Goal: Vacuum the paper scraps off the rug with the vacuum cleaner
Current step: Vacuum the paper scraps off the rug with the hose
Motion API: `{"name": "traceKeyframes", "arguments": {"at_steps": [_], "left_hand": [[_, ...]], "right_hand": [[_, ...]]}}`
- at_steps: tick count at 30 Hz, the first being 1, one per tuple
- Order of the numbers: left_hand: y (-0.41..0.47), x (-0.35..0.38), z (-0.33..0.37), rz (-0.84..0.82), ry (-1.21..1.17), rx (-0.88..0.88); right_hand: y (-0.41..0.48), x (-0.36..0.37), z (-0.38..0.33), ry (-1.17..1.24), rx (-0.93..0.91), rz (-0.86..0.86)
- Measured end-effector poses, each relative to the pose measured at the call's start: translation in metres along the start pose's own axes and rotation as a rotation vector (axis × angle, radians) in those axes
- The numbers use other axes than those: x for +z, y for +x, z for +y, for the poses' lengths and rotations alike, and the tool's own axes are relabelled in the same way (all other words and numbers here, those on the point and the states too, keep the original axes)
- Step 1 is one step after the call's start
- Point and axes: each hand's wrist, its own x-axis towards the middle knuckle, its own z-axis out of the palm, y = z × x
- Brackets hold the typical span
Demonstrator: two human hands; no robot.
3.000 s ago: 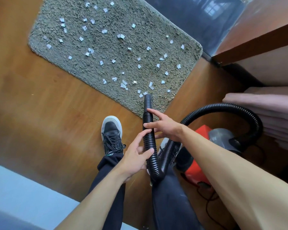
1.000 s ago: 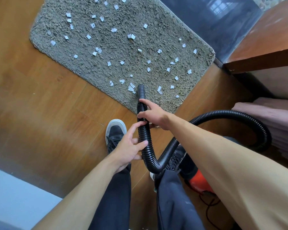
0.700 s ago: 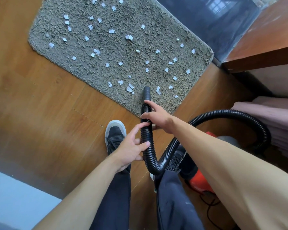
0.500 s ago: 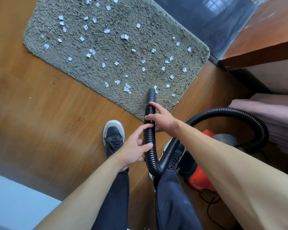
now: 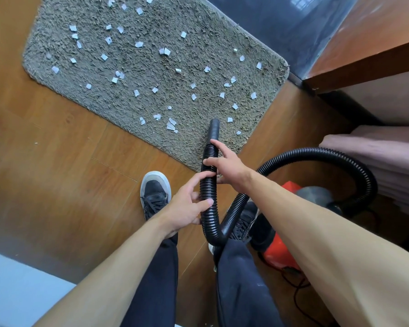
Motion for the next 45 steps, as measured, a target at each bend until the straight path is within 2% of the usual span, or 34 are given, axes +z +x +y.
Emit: {"name": "traceKeyframes", "arguments": {"at_steps": [22,34,45], "left_hand": [[0.011,0.055,0.013,-0.057,0.115,-0.038],[0.007,0.028,0.017,0.008,0.086,0.001],[-0.001,-0.019,0.04,-0.002,0.147,-0.002]], "right_hand": [[-0.015,-0.059,0.039,0.184,0.028,0.08],[-0.009,-0.03,0.008,0.099,-0.012,0.046],[-0.002,0.015,-0.025,0.138,-0.024,0.165]]}}
